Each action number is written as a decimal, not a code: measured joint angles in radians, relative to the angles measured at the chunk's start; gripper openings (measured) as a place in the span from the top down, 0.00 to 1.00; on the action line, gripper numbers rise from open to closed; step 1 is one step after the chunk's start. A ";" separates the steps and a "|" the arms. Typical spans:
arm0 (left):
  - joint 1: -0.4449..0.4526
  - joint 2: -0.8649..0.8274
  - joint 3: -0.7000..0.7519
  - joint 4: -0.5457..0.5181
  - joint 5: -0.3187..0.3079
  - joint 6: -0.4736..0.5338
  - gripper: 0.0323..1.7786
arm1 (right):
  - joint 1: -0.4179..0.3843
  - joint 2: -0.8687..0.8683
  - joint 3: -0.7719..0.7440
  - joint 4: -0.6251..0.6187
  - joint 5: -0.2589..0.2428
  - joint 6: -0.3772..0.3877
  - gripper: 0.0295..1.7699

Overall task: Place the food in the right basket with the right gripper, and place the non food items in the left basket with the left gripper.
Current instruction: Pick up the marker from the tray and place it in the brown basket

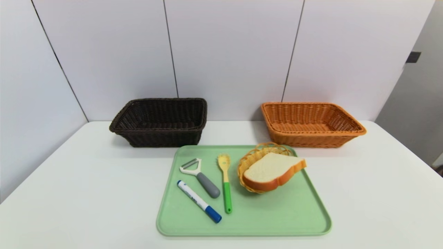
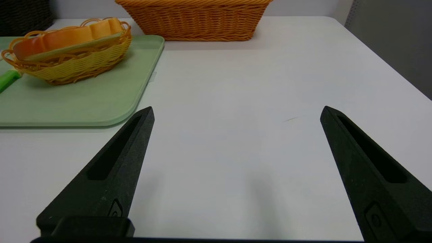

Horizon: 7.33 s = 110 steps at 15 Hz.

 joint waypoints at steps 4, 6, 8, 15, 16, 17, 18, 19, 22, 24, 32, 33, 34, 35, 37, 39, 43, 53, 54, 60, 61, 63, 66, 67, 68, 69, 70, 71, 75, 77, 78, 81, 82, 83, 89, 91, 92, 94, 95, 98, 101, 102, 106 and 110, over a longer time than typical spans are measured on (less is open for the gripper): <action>0.000 0.000 0.000 0.000 0.000 0.000 0.05 | 0.000 0.000 0.000 0.000 0.000 0.000 0.04; 0.000 0.000 0.000 0.000 -0.002 0.000 0.05 | 0.000 0.000 0.000 0.000 0.000 0.000 0.04; 0.000 0.000 0.000 -0.001 -0.001 0.001 0.05 | 0.000 0.000 0.000 -0.001 0.004 -0.011 0.04; 0.000 0.001 -0.011 0.008 -0.004 -0.024 0.05 | 0.000 0.000 -0.032 0.001 -0.002 0.002 0.04; 0.000 0.002 -0.037 0.040 -0.005 -0.024 0.05 | 0.000 0.000 -0.069 0.023 -0.007 0.012 0.04; 0.000 0.004 -0.076 0.090 -0.005 -0.026 0.05 | 0.000 0.001 -0.118 0.071 -0.016 0.018 0.04; 0.000 0.010 -0.131 0.156 -0.007 -0.028 0.05 | 0.000 0.002 -0.172 0.135 -0.022 0.021 0.04; 0.000 0.022 -0.189 0.223 -0.007 -0.030 0.05 | 0.000 0.005 -0.232 0.206 -0.025 0.021 0.04; 0.000 0.126 -0.323 0.360 -0.005 -0.053 0.05 | 0.000 0.069 -0.381 0.383 -0.034 0.023 0.04; 0.000 0.238 -0.397 0.374 -0.006 -0.088 0.05 | 0.000 0.148 -0.450 0.428 -0.050 0.021 0.04; -0.001 0.795 -0.724 0.360 -0.015 -0.120 0.05 | -0.004 0.602 -0.704 0.475 -0.082 0.019 0.04; -0.002 0.860 -0.770 0.361 -0.015 -0.121 0.05 | -0.004 0.659 -0.739 0.476 -0.080 0.018 0.04; -0.004 0.913 -0.814 0.366 -0.015 -0.122 0.05 | -0.002 0.720 -0.775 0.479 -0.079 0.017 0.04; -0.009 0.961 -0.858 0.387 -0.015 -0.123 0.05 | 0.001 0.778 -0.809 0.481 -0.078 0.015 0.04; -0.034 1.037 -0.935 0.456 -0.014 -0.124 0.05 | 0.009 0.898 -0.879 0.492 -0.073 0.002 0.04; -0.076 1.114 -1.000 0.505 -0.013 -0.153 0.05 | 0.029 1.003 -0.959 0.495 -0.044 -0.010 0.04; -0.269 1.230 -1.125 0.527 -0.014 -0.288 0.05 | 0.078 1.154 -1.099 0.496 0.103 -0.026 0.04; -0.550 1.362 -1.223 0.521 -0.009 -0.395 0.05 | 0.297 1.268 -1.174 0.496 0.134 0.010 0.04; -0.555 1.367 -1.224 0.521 -0.009 -0.395 0.05 | 0.297 1.270 -1.175 0.495 0.134 0.010 0.04; -0.610 1.420 -1.253 0.523 -0.001 -0.448 0.05 | 0.298 1.303 -1.175 0.490 0.131 0.049 0.04; -0.620 1.442 -1.273 0.527 0.008 -0.485 0.05 | 0.298 1.313 -1.174 0.490 0.132 0.054 0.04; -0.641 1.494 -1.304 0.533 0.036 -0.555 0.05 | 0.299 1.330 -1.170 0.489 0.132 0.076 0.04; -0.694 1.564 -1.317 0.534 0.091 -0.587 0.05 | 0.299 1.341 -1.168 0.487 0.135 0.081 0.04; -0.703 1.579 -1.319 0.531 0.093 -0.586 0.05 | 0.299 1.343 -1.167 0.484 0.135 0.081 0.04; -0.707 1.590 -1.321 0.533 0.094 -0.578 0.05 | 0.299 1.344 -1.166 0.478 0.135 0.082 0.04; -0.709 1.597 -1.322 0.538 0.094 -0.557 0.05 | 0.299 1.344 -1.164 0.475 0.135 0.082 0.04; -0.710 1.600 -1.323 0.550 0.094 -0.509 0.05 | 0.299 1.344 -1.161 0.474 0.135 0.083 0.04; -0.707 1.601 -1.323 0.566 0.092 -0.434 0.05 | 0.301 1.344 -1.154 0.473 0.136 0.082 0.04; -0.677 1.623 -1.375 0.623 0.053 -0.074 0.05 | 0.312 1.338 -1.140 0.465 0.136 0.081 0.04; -0.660 1.645 -1.458 0.692 -0.042 0.024 0.05 | 0.315 1.335 -1.139 0.464 0.138 0.080 0.04; -0.646 1.653 -1.486 0.716 -0.115 0.074 0.05 | 0.316 1.334 -1.139 0.464 0.139 0.080 0.04; -0.597 1.675 -1.520 0.733 -0.319 0.290 0.05 | 0.317 1.334 -1.139 0.464 0.141 0.080 0.04; -0.583 1.685 -1.522 0.735 -0.370 0.375 0.05 | 0.317 1.334 -1.138 0.465 0.141 0.079 0.04; -0.570 1.698 -1.522 0.736 -0.401 0.460 0.05 | 0.317 1.334 -1.135 0.465 0.143 0.079 0.04; -0.523 1.793 -1.514 0.799 -0.496 0.854 0.05 | 0.317 1.334 -1.125 0.466 0.161 0.078 0.04; -0.521 1.817 -1.507 0.796 -0.494 0.911 0.05 | 0.317 1.333 -1.117 0.464 0.162 0.078 0.04; -0.521 1.824 -1.498 0.794 -0.488 0.923 0.05 | 0.317 1.332 -1.112 0.465 0.162 0.078 0.04; -0.522 1.834 -1.468 0.791 -0.481 0.926 0.05 | 0.317 1.332 -1.100 0.464 0.163 0.078 0.04; -0.523 1.839 -1.454 0.791 -0.466 0.926 0.05 | 0.317 1.332 -1.096 0.464 0.163 0.078 0.04; -0.524 1.850 -1.440 0.790 -0.405 0.924 0.05 | 0.317 1.333 -1.093 0.464 0.174 0.078 0.04; -0.525 1.866 -1.440 0.789 -0.357 0.915 0.05 | 0.317 1.333 -1.092 0.464 0.183 0.079 0.04; -0.525 1.872 -1.440 0.789 -0.351 0.912 0.05 | 0.317 1.333 -1.092 0.463 0.183 0.079 0.04; -0.525 1.896 -1.441 0.753 -0.350 0.899 0.05 | 0.317 1.335 -1.083 0.462 0.184 0.079 0.04; -0.542 1.921 -1.444 0.728 -0.348 0.874 0.05 | 0.317 1.335 -1.081 0.462 0.184 0.080 0.04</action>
